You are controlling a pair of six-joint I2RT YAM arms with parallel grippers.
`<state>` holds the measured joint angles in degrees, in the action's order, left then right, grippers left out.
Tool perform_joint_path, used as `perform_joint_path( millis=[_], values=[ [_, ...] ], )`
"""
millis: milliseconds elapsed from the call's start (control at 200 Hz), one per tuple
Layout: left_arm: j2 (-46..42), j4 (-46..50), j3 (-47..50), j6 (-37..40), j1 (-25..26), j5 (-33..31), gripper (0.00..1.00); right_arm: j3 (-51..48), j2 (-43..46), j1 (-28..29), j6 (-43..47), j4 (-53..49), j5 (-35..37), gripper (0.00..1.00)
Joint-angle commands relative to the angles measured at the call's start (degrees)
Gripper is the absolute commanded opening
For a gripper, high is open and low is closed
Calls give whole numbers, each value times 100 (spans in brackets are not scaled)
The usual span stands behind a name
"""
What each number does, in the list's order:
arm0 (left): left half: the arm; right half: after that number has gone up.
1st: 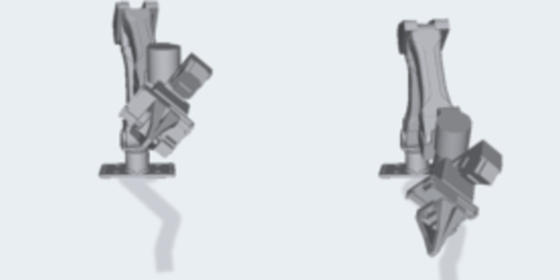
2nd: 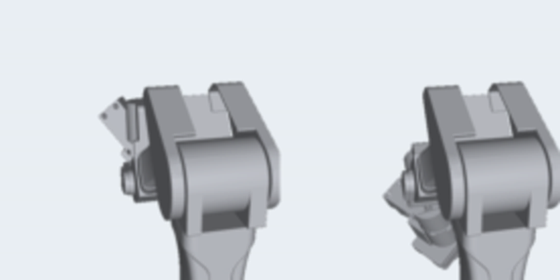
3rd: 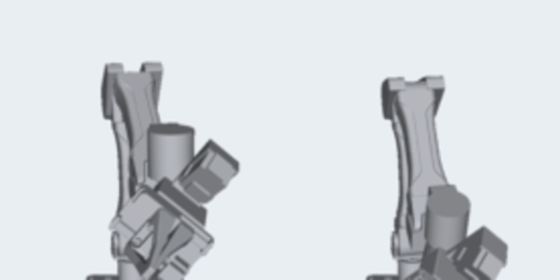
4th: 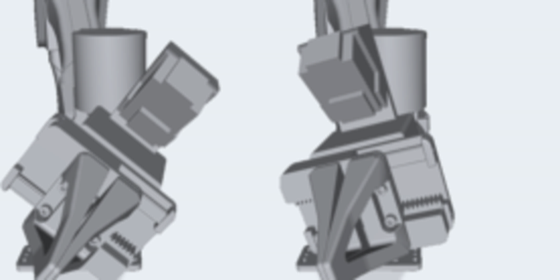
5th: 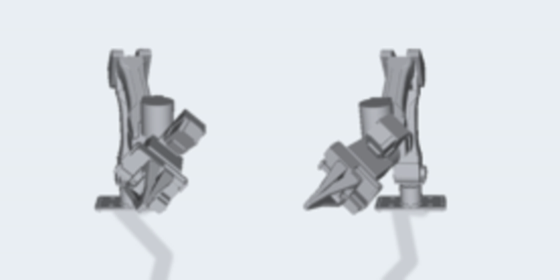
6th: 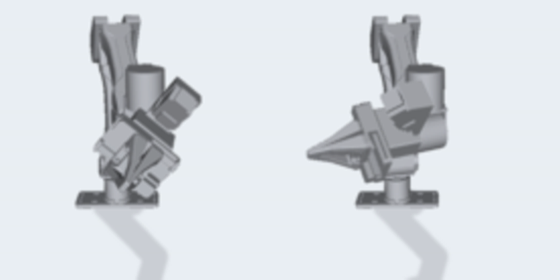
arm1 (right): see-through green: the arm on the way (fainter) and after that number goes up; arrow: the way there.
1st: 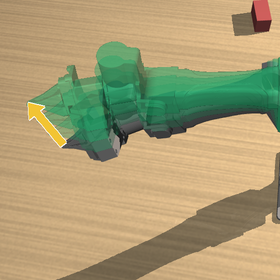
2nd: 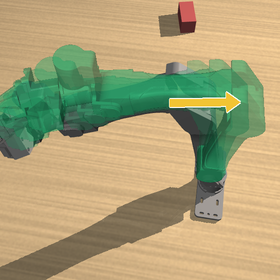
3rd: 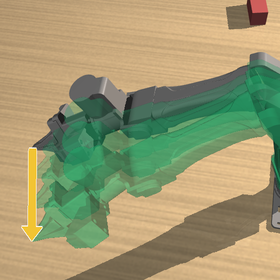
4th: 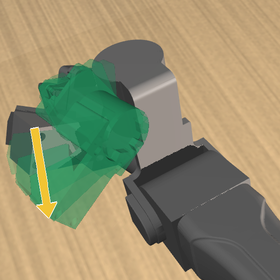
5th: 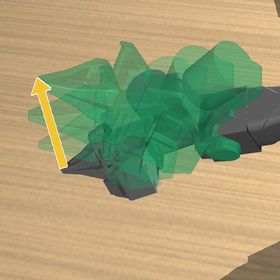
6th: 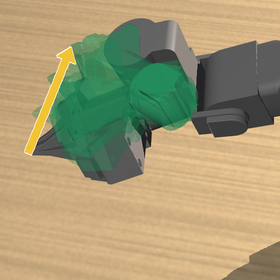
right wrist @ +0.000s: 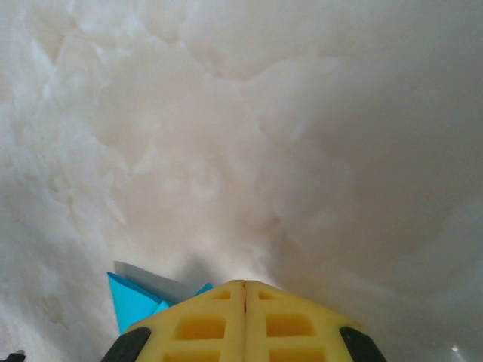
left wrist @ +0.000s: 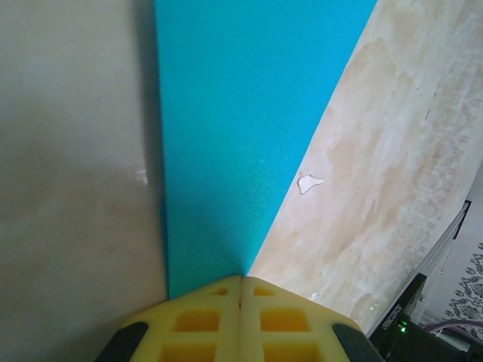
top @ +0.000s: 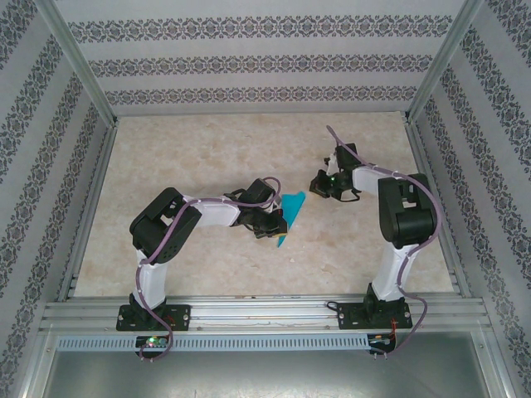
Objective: Fold a paper plane with a square sheet of paper (fold left side to right side)
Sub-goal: Fold the wing for the fifth time at the center of the table.
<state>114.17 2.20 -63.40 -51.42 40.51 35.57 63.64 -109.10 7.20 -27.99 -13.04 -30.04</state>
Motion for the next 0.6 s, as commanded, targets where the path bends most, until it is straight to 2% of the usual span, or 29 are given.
perform_joint_path(
  millis=[0,140,290,595],
  values=[
    [501,1187,362,57,106,-555,0,-273,506,103,-147,232,-191,0],
    [501,1217,341,65,107,-568,0,-634,687,397,-403,554,-344,0],
    [510,1263,309,68,115,-573,0,-714,586,695,-531,666,-189,0],
    [535,1394,237,96,132,-628,0,-637,165,693,-464,663,124,0]
  ],
)
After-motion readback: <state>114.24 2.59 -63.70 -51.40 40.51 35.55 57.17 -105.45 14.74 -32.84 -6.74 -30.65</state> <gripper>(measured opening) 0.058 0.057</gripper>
